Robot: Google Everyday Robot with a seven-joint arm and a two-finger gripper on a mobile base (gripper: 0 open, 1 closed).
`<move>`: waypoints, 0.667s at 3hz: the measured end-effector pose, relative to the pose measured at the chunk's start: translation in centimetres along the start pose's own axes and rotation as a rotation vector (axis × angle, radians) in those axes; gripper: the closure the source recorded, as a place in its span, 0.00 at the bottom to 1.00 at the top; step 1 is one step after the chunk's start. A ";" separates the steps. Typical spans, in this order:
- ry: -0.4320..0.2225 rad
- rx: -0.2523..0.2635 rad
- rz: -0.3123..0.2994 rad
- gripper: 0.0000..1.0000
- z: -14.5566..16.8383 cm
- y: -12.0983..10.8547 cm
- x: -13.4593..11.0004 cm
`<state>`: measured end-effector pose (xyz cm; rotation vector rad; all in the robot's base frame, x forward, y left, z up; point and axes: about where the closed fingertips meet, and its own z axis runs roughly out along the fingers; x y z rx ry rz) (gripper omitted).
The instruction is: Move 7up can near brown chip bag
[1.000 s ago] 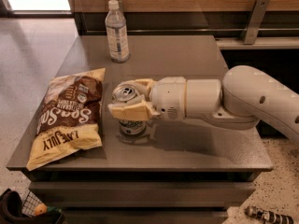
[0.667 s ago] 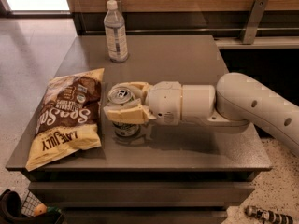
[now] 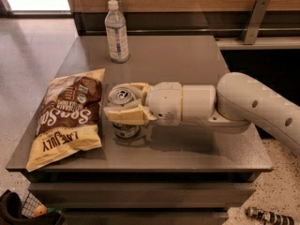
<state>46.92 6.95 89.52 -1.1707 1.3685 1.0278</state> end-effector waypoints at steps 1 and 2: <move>0.000 -0.004 -0.002 0.28 0.2 0.1 -0.1; 0.001 -0.008 -0.003 0.05 0.4 0.3 -0.2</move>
Offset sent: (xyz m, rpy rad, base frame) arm -0.0009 0.0018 0.0005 -0.0006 -0.0010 0.0036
